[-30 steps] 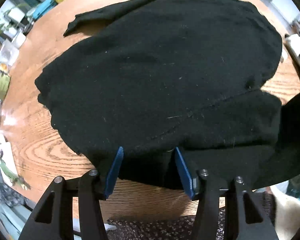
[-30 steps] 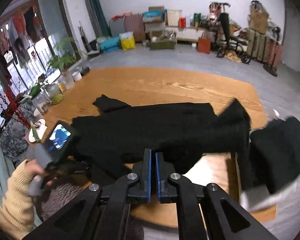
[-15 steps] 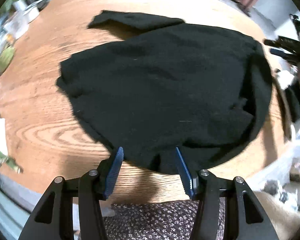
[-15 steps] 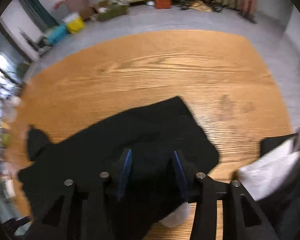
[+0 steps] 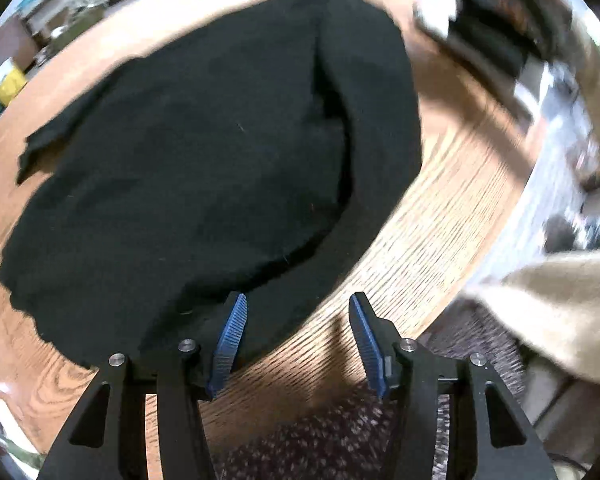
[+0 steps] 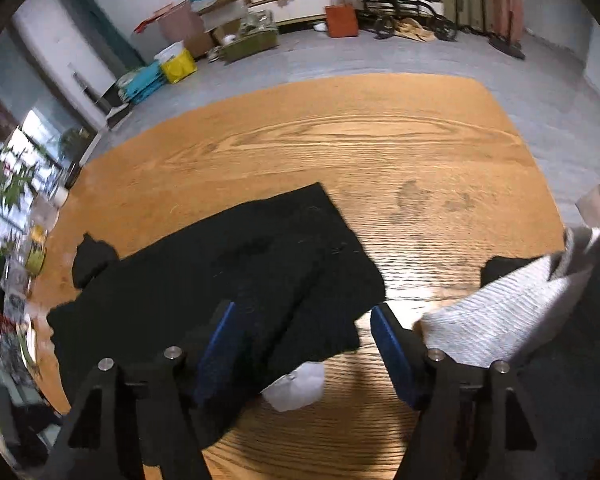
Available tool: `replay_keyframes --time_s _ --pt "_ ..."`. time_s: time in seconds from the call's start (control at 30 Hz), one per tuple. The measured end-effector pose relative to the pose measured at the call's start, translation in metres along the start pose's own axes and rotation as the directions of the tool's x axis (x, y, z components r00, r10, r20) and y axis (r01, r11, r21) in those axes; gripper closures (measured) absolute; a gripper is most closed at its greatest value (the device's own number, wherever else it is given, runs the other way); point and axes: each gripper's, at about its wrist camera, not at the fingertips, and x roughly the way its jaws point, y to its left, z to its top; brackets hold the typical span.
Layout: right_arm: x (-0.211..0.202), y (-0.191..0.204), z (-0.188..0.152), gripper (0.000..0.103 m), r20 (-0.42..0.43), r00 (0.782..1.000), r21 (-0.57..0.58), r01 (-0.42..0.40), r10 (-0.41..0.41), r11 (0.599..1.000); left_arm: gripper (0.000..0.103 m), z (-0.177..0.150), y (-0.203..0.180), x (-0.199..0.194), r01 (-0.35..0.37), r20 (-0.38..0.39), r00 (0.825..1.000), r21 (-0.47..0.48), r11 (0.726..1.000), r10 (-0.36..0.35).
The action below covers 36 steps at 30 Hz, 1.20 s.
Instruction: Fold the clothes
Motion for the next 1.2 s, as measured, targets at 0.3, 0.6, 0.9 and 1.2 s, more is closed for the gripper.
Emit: replay_keyframes --time_s 0.3,0.6,0.9,1.2 --pt "0.016 0.001 0.004 0.030 -0.008 1.000 -0.009 0.019 -0.020 1.000 0.090 0.005 0.047 -0.002 0.235 0.026 0.971 -0.292 0.927 -0.238" --pt "0.081 -0.003 0.030 0.048 -0.059 0.993 0.141 -0.089 0.098 0.986 0.095 0.015 0.113 -0.032 0.340 0.171 0.940 -0.528 0.778 -0.295" --pt "0.037 0.002 0.039 0.091 0.101 0.986 0.095 -0.141 0.131 0.985 0.095 0.052 0.148 -0.026 0.361 0.154 0.929 -0.573 0.736 -0.336" --pt "0.058 -0.003 0.055 0.057 0.037 0.998 0.121 -0.049 0.045 0.991 0.086 0.064 0.174 0.017 0.253 0.036 0.949 -0.682 0.686 -0.315"
